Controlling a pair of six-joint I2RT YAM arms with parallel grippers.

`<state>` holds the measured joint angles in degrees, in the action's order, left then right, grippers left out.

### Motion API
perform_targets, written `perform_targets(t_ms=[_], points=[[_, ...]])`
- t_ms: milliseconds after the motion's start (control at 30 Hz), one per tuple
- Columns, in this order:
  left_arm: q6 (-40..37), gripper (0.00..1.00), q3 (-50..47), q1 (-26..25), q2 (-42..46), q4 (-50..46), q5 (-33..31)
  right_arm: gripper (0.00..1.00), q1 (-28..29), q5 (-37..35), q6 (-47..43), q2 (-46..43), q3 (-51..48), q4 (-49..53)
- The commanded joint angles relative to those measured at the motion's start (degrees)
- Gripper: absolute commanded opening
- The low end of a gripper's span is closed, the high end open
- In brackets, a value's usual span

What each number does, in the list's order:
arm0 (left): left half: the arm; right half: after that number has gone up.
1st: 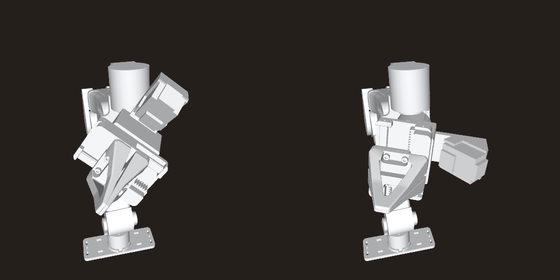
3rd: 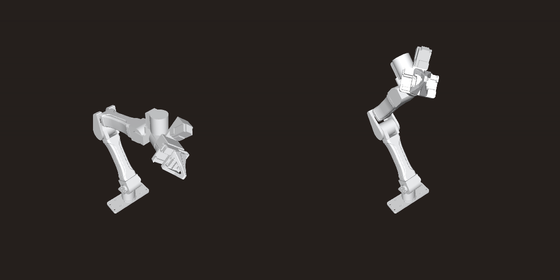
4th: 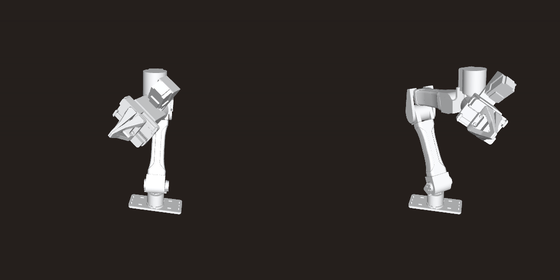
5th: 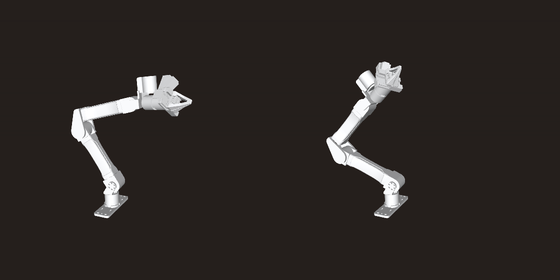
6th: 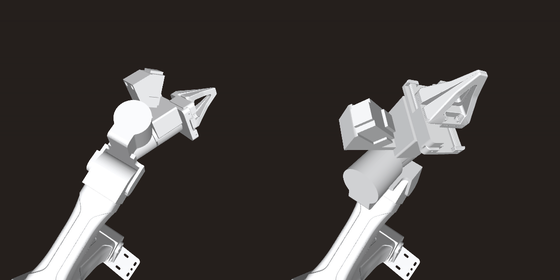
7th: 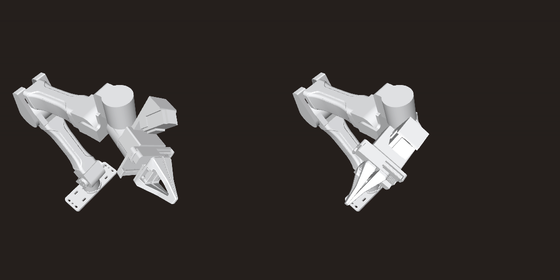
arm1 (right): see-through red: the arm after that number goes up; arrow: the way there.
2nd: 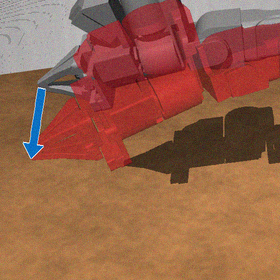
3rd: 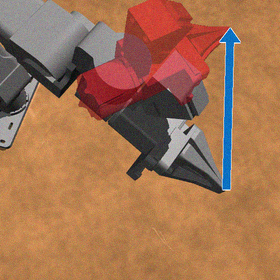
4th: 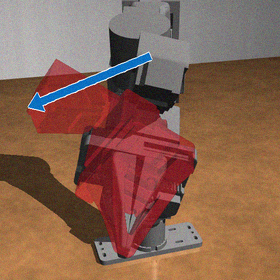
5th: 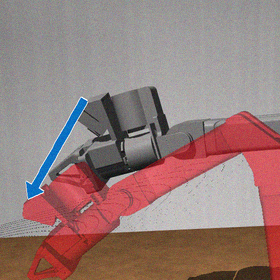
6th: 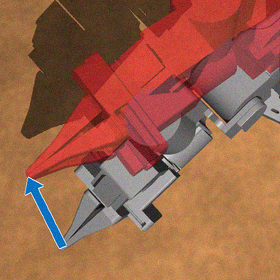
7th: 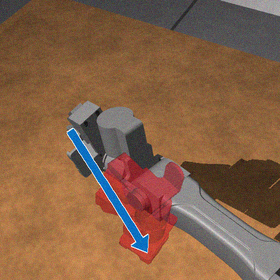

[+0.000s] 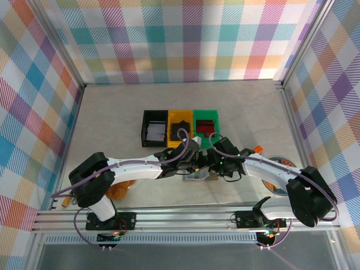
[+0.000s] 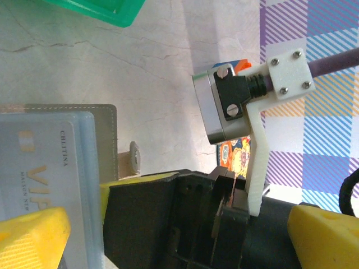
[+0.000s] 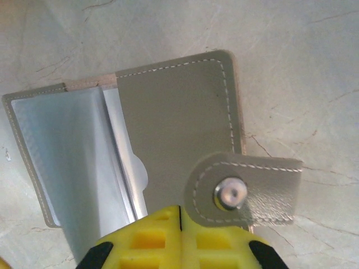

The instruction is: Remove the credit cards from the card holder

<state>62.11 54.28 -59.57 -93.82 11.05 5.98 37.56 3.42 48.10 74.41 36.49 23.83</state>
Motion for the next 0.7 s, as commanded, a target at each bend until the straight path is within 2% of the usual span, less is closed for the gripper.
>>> perform_targets(t_ms=[0, 300, 533, 667], points=[[0.0, 1.0, 1.8, -0.6, 0.2, 3.3, 0.3, 0.0, 0.4, -1.4, 1.0, -2.4, -0.7, 3.0], [-1.6, 1.0, 1.1, -0.6, 1.4, 0.6, -0.7, 0.0, -1.0, -1.6, 0.2, -5.5, -0.5, 5.7], [-3.0, 1.0, -0.6, -0.6, 3.2, -3.0, -2.5, 0.12, -1.6, -0.8, -1.4, -7.5, 1.1, 7.7], [-4.4, 1.0, -1.4, -0.5, 4.4, -5.4, -3.7, 0.23, -2.1, 0.7, -2.5, -8.0, 2.0, 7.9]])
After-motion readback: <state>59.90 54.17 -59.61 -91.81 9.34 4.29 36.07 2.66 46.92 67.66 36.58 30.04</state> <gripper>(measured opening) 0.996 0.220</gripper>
